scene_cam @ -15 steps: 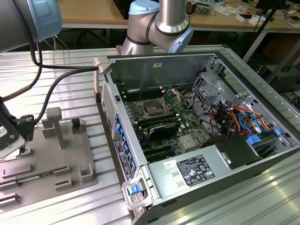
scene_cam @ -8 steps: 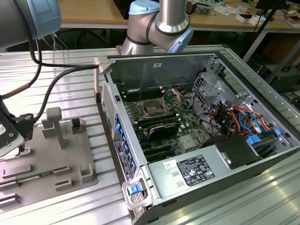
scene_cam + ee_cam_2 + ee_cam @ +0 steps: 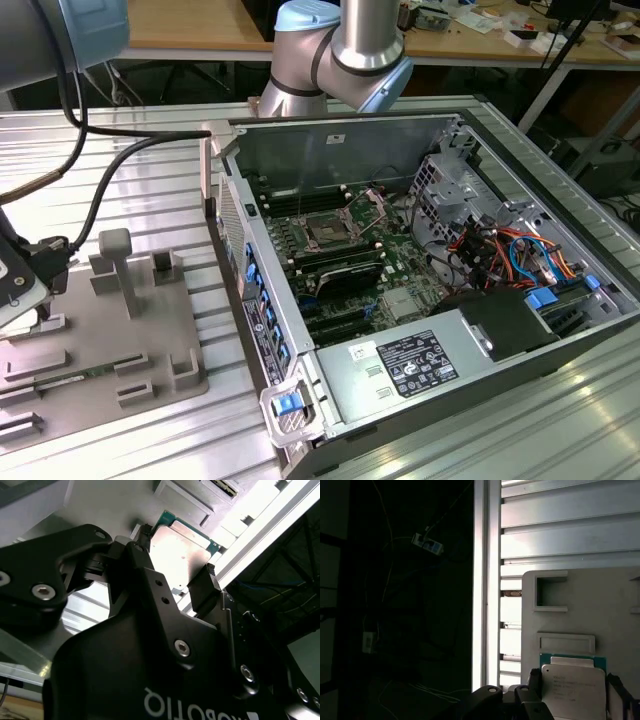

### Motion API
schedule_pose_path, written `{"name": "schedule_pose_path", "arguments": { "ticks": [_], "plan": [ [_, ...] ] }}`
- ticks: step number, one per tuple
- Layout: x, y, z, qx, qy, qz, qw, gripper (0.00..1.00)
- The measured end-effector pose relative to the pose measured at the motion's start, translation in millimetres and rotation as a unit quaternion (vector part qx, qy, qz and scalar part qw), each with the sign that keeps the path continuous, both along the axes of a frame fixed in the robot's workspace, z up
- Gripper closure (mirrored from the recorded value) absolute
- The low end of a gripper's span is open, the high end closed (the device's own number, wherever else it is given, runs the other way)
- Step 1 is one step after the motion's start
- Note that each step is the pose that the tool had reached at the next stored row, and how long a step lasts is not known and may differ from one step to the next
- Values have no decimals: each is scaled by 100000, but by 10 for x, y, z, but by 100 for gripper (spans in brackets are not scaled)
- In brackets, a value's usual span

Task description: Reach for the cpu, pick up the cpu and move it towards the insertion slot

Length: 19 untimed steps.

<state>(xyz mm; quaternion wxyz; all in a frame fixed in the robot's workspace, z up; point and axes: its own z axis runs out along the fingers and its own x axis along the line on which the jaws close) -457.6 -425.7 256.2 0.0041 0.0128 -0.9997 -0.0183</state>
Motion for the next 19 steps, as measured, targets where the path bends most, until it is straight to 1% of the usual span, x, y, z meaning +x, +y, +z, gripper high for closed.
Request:
{"name": "schedule_pose_path", "arguments": {
  "ticks": [3,10,17,19],
  "plan": [
    [0,0,26,6,-6,1,100000,45],
    [0,0,32,0,1,-1,100000,45],
    [0,0,113,-1,1,-1,100000,45],
    [0,0,122,7,-13,1,100000,45]
  ]
}}
